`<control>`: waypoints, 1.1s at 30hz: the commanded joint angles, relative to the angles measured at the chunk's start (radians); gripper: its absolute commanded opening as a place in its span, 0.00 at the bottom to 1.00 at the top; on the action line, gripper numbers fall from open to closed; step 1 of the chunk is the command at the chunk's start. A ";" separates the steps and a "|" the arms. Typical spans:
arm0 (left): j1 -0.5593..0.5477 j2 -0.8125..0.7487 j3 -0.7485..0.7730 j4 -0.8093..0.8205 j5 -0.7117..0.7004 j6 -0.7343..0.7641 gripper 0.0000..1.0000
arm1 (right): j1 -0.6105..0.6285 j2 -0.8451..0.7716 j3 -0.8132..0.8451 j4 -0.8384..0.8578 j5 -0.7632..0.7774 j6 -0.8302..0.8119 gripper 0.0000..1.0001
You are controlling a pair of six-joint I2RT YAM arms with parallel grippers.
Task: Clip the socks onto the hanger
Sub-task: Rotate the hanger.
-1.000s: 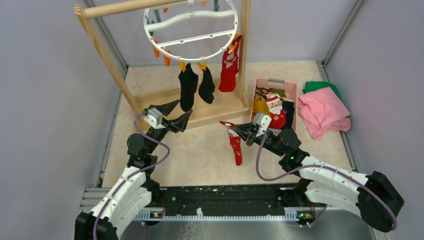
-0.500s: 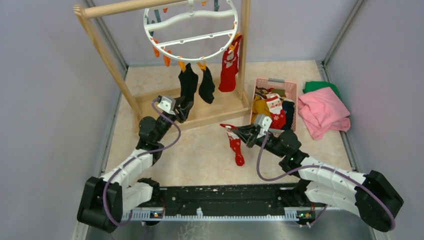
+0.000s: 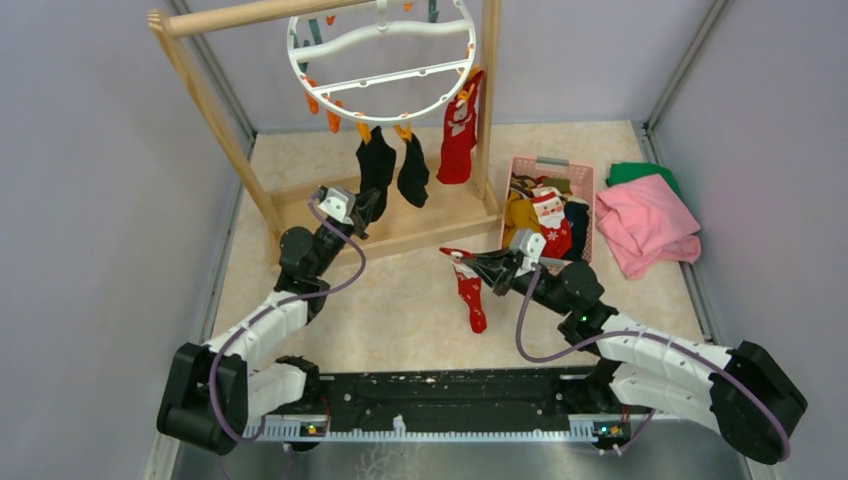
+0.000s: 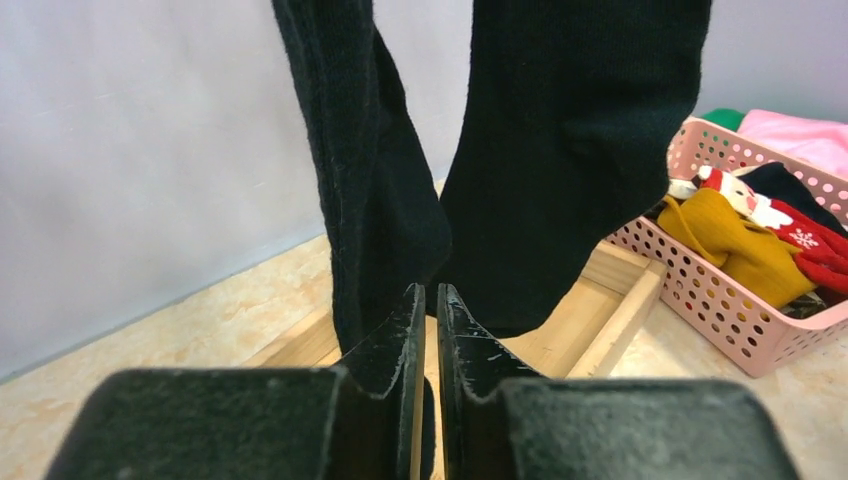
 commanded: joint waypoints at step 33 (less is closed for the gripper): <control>0.123 0.074 0.213 -0.191 0.180 -0.171 0.76 | -0.020 0.004 -0.020 0.082 -0.024 0.038 0.00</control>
